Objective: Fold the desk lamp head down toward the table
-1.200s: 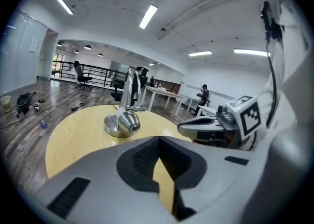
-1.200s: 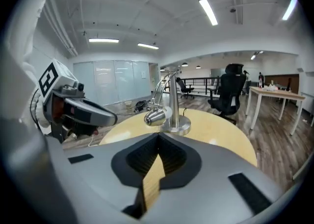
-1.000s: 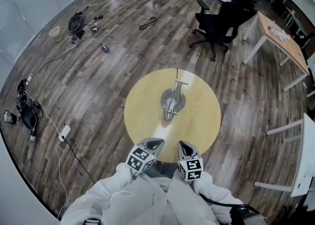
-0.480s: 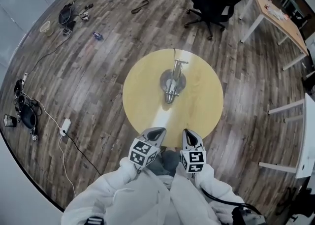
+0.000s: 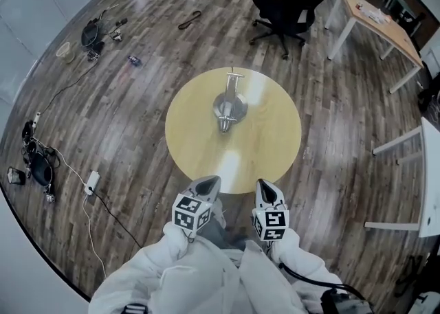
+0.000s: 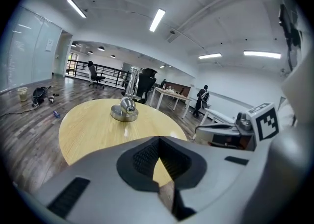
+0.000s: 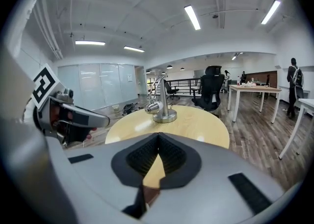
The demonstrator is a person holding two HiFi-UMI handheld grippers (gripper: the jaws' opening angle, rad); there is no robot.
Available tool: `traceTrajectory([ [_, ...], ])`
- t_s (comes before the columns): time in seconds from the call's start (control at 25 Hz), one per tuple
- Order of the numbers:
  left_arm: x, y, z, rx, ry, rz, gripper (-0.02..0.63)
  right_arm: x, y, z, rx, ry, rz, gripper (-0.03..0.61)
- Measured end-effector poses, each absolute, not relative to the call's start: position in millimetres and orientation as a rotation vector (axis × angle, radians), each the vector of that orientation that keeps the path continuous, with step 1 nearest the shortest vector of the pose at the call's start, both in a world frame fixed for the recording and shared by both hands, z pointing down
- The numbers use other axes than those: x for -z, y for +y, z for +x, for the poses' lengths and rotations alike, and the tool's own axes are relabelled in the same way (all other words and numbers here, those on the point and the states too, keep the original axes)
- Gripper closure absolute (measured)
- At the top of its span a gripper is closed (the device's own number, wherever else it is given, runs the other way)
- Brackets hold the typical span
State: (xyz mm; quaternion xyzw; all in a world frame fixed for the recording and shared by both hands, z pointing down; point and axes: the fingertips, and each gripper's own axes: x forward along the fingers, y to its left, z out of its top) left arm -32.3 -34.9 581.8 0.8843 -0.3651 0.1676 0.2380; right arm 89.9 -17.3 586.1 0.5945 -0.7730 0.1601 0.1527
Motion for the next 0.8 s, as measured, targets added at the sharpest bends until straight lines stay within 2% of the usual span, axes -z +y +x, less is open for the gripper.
traceTrajectory([
  [0.44,-573,126,-8,-0.412,-1.118,2.355,0.614,-585,128,112,-0.481,-2.277,1.642,0.568],
  [0.8,-548,166,-15,-0.399,-1.153,2.402,0.614,-565,167,92,-0.477,-2.328,1.662,0.568],
])
